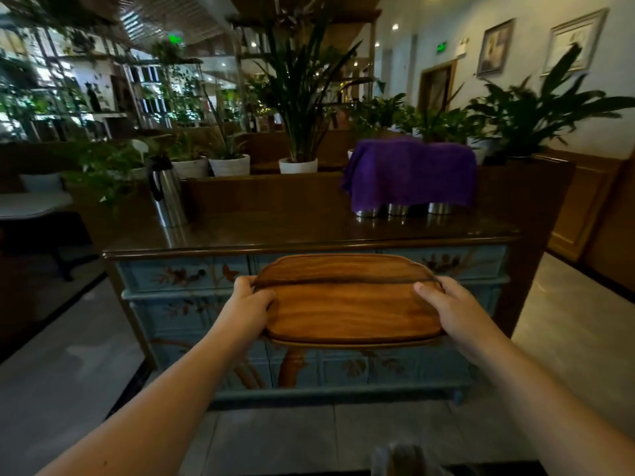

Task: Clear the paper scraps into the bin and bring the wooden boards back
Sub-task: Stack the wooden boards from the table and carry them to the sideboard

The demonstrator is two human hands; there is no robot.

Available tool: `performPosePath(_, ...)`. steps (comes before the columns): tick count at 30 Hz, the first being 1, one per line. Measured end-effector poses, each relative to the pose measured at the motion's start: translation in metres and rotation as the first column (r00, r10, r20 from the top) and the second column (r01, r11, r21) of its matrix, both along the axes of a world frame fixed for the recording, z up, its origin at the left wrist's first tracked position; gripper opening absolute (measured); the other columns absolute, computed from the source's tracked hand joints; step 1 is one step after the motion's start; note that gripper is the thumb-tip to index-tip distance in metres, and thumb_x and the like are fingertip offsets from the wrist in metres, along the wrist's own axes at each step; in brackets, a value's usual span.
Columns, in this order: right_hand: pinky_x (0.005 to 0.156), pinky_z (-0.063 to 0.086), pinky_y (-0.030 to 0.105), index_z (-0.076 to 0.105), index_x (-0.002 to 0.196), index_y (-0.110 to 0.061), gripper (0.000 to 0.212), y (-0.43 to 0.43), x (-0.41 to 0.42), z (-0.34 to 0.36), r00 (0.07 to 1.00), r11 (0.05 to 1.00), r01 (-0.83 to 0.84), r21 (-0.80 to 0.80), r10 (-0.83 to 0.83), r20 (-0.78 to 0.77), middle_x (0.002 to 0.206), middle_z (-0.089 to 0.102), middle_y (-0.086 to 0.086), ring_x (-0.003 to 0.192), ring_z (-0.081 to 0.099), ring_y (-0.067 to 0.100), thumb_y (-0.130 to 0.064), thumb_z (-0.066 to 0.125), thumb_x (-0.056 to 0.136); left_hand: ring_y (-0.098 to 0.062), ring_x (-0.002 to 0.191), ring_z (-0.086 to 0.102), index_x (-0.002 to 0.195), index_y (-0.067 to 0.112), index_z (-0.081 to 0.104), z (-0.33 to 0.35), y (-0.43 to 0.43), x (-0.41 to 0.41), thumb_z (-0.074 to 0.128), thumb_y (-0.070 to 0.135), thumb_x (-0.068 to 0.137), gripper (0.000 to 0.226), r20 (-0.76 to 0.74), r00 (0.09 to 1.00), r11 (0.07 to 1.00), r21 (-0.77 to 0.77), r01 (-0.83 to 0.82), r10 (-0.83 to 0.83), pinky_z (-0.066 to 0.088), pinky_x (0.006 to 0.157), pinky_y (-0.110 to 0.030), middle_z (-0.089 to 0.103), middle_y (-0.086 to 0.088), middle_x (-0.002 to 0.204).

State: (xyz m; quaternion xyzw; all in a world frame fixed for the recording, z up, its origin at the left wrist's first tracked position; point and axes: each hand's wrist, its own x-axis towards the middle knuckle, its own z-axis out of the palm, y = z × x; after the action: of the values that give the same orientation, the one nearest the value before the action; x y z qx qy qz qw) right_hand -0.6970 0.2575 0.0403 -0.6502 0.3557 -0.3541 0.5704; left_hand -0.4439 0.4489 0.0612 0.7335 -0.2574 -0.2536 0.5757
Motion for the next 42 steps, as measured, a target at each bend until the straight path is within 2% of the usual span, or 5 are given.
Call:
performPosePath(9, 0.087, 0.051, 0.044, 0.055, 0.118, -0.022, 0.027, -0.158, 0.166, -0.002, 0.99, 0.995, -0.095, -0.031, 0.092, -0.104, 0.111, 0.062, 0.002, 0.099, 0.061, 0.022, -0.033, 0.054, 0.093, -0.029, 0.079, 0.067, 0.092, 0.032, 0.046, -0.004, -0.131, 0.14, 0.053, 0.029, 0.087, 0.01, 0.036, 0.988, 0.988, 0.041, -0.151, 0.15, 0.056, 0.069, -0.045, 0.063, -0.011, 0.095)
performPosePath(19, 0.093, 0.049, 0.051, 0.054, 0.118, -0.024, 0.027, -0.261, 0.321, -0.005, 0.954, 0.977, -0.207, -0.053, 0.189, -0.233, 0.111, 0.063, 0.001, 0.101, 0.061, 0.023, -0.034, 0.054, 0.093, -0.03, 0.074, 0.068, 0.104, 0.027, 0.045, -0.022, -0.227, 0.289, 0.053, 0.031, 0.087, 0.019, -0.005, 0.98, 0.977, 0.078, -0.198, 0.199, 0.059, 0.057, -0.044, 0.064, -0.012, 0.096)
performPosePath(21, 0.094, 0.048, 0.048, 0.053, 0.121, -0.023, 0.032, -0.276, 0.35, -0.011, 0.932, 0.971, -0.216, -0.103, 0.173, -0.32, 0.113, 0.061, 0.0, 0.102, 0.059, 0.022, -0.039, 0.052, 0.093, -0.025, 0.068, 0.067, 0.102, 0.028, 0.047, -0.03, -0.246, 0.323, 0.055, 0.031, 0.086, 0.018, 0.022, 0.985, 0.98, 0.096, -0.173, 0.172, 0.053, 0.044, -0.032, 0.064, -0.009, 0.093)
performPosePath(30, 0.087, 0.05, 0.042, 0.052, 0.121, -0.02, 0.038, -0.335, 0.471, -0.021, 0.807, 0.974, -0.161, -0.157, 0.038, -0.589, 0.108, 0.059, -0.002, 0.096, 0.059, 0.018, -0.045, 0.049, 0.094, -0.007, 0.069, 0.068, 0.11, 0.035, 0.051, -0.039, -0.323, 0.479, 0.06, 0.03, 0.087, 0.025, 0.122, 0.99, 0.987, 0.152, 0.049, -0.068, 0.05, 0.048, -0.017, 0.065, 0.005, 0.093)
performPosePath(42, 0.098, 0.045, 0.047, 0.047, 0.136, -0.015, 0.056, -0.396, 0.541, -0.046, 0.698, 0.986, -0.145, -0.085, 0.041, -0.715, 0.13, 0.055, 0.007, 0.115, 0.054, 0.025, -0.048, 0.052, 0.091, -0.016, 0.071, 0.066, 0.1, 0.019, 0.056, -0.058, -0.401, 0.558, 0.054, 0.031, 0.092, 0.015, 0.146, 0.936, 0.85, 0.479, 0.217, -0.321, 0.048, 0.05, -0.023, 0.066, -0.006, 0.089)
